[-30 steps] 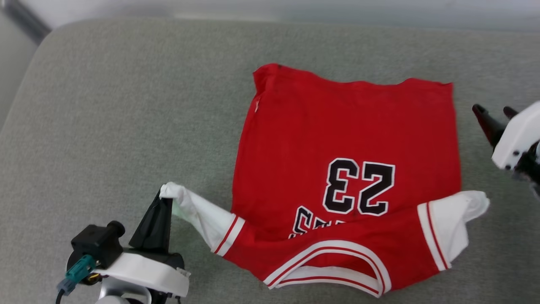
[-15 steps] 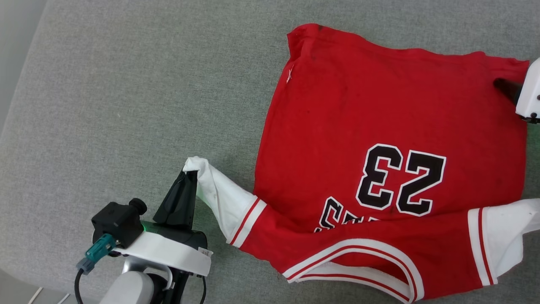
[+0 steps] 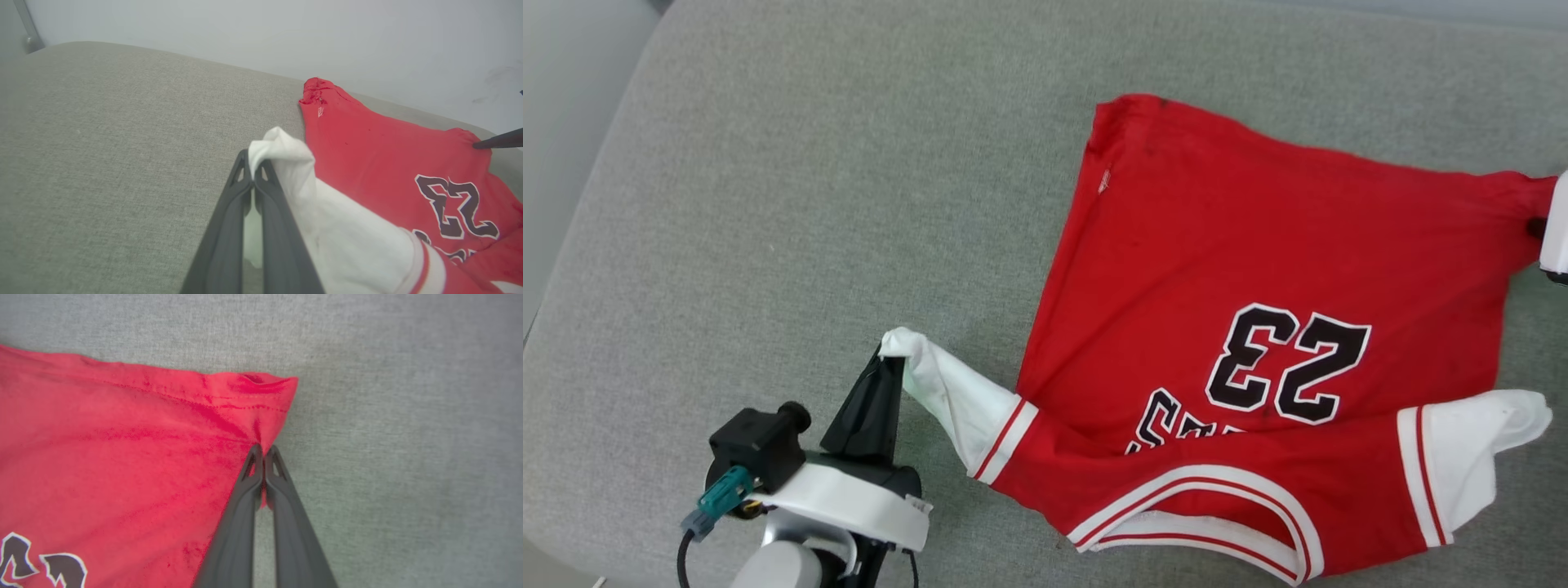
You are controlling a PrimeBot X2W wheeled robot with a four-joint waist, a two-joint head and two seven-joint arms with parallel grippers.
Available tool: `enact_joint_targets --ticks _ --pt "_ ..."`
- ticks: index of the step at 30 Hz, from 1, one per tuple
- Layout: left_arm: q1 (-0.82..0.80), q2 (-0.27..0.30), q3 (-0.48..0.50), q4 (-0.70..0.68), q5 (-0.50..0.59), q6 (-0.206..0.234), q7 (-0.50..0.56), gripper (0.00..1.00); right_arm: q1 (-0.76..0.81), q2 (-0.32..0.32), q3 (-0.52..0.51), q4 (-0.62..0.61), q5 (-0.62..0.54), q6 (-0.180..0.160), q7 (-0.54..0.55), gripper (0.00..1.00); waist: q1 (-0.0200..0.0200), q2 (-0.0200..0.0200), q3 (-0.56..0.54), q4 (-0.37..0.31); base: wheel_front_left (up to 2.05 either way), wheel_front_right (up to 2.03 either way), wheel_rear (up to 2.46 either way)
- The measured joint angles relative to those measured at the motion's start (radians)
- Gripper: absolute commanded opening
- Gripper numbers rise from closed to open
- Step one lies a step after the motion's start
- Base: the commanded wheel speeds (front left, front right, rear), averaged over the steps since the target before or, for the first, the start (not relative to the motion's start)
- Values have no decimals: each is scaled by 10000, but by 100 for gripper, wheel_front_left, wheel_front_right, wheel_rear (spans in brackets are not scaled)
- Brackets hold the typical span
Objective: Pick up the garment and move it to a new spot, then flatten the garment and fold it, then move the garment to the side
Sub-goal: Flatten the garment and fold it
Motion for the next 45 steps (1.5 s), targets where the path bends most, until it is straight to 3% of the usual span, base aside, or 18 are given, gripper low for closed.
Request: enact_joint_targets --ticks 7,15,22,27,28,29,31,37,42,45 --pt "730 305 407 144 -31 462 19 0 1362 -456 487 -1599 516 0 201 0 -1 0 -993 -339 0 0 0" --pt "1741 798 970 -270 -54 1273 370 0 4828 -748 311 -4585 1429 0 907 0 -2 0 -2169 -985 0 0 0" --pt "2420 1030 1233 -610 -184 1645 631 0 8673 339 -846 -7010 1565 -2 1440 0 -4 0 -2926 -1536 0 0 0" --pt "2756 1141 1231 -698 -245 1764 861 0 11055 1791 -1189 -7582 1473 -2 1446 0 -4 0 -3211 -1826 0 0 0" --pt "2773 1145 1220 -706 -268 1764 880 0 11255 2027 -1220 -7568 1503 -4 1313 21 -5 0 -3215 -1848 0 0 0" --pt "2778 1162 1216 -717 -282 1764 905 0 11367 2211 -1223 -7561 1511 -2 1072 100 -5 0 -3206 -1866 0 0 0" --pt "2774 1208 1198 -732 -282 1762 982 0 11455 2380 -1208 -7520 1609 -4 623 100 -4 0 -3177 -1897 0 0 0" --pt "2715 1289 1181 -838 -282 1762 1057 0 10948 2625 -1147 -7678 1964 -4 -2541 100 -3 0 -3027 -1984 0 0 0" --pt "2490 1281 1091 -903 -291 1720 1091 0 9565 2063 -633 -7455 2293 -2 -5557 100 -3 0 -2772 -1988 0 0 0" --pt "2113 1239 1028 -936 -290 1636 1087 0 8744 1616 -21 -6824 2293 -4 -6274 100 -3 0 -2527 -1906 0 0 0"
